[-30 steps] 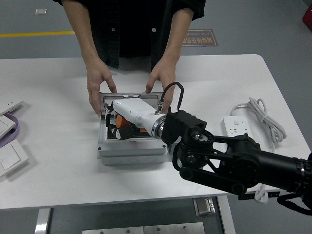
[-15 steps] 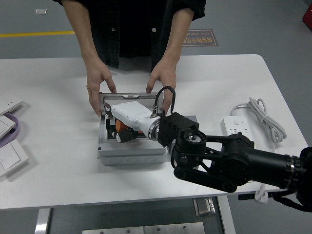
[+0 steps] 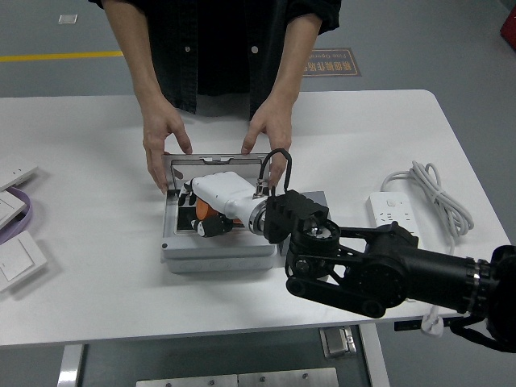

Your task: Pick up the cylinder from the cube,place it in the box,flap close box

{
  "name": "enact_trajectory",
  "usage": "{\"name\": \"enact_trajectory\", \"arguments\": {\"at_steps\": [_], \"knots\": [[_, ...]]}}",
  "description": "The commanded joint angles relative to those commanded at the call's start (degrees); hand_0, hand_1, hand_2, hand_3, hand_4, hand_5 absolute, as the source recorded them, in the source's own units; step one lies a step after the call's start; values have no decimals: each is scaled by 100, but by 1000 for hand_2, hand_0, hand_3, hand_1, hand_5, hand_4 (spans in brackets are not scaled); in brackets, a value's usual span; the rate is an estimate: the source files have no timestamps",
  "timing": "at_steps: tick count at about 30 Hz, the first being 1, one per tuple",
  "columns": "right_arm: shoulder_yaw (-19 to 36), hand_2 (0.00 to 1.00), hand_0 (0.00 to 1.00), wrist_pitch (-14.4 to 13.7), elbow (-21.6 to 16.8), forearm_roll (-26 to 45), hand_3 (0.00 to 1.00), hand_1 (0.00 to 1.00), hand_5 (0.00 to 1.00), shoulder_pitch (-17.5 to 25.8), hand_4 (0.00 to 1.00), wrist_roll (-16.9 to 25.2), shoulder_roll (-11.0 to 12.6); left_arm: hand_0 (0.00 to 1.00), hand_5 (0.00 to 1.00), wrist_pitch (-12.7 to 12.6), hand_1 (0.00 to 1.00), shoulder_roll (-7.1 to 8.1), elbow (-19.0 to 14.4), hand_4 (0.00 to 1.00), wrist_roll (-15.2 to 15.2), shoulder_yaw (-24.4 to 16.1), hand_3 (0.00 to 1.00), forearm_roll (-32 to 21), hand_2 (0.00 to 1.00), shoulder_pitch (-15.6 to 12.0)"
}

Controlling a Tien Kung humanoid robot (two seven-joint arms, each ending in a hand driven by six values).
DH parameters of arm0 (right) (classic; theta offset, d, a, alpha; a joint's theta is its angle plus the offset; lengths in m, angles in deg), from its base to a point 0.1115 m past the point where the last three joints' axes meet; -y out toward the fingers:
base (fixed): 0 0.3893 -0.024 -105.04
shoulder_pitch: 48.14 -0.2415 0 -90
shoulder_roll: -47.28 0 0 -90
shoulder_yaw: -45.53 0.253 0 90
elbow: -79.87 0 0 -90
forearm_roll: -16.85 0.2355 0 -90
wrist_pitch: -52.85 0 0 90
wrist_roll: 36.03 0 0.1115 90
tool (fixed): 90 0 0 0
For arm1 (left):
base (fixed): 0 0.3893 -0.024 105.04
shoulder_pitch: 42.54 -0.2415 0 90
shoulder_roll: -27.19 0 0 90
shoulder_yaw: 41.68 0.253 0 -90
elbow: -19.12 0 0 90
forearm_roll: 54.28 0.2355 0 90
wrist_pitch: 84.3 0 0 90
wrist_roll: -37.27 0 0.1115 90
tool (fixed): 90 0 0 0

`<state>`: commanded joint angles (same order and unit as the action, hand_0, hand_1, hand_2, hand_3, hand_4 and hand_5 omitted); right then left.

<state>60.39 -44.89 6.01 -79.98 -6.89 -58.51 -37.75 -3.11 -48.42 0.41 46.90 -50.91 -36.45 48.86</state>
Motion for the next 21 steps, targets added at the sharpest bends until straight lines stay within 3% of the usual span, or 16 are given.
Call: {"name": "enact_trajectory", "arguments": {"at_steps": [16, 17, 21], "knots": [[119, 696, 799, -22, 3, 291, 681, 685, 259, 75, 484, 250, 38, 597, 283, -30, 548, -15, -40, 727, -65, -214, 617, 221, 568, 26], [136, 707, 803, -30, -5, 336, 679, 685, 359, 83, 685, 274, 43, 597, 284, -34, 549, -15, -43, 724, -71, -228, 616, 236, 567, 27], [267, 707, 803, -105, -133, 743, 679, 685, 359, 146, 685, 406, 105, 597, 284, -42, 549, -22, -50, 724, -84, -259, 616, 267, 567, 25]]}}
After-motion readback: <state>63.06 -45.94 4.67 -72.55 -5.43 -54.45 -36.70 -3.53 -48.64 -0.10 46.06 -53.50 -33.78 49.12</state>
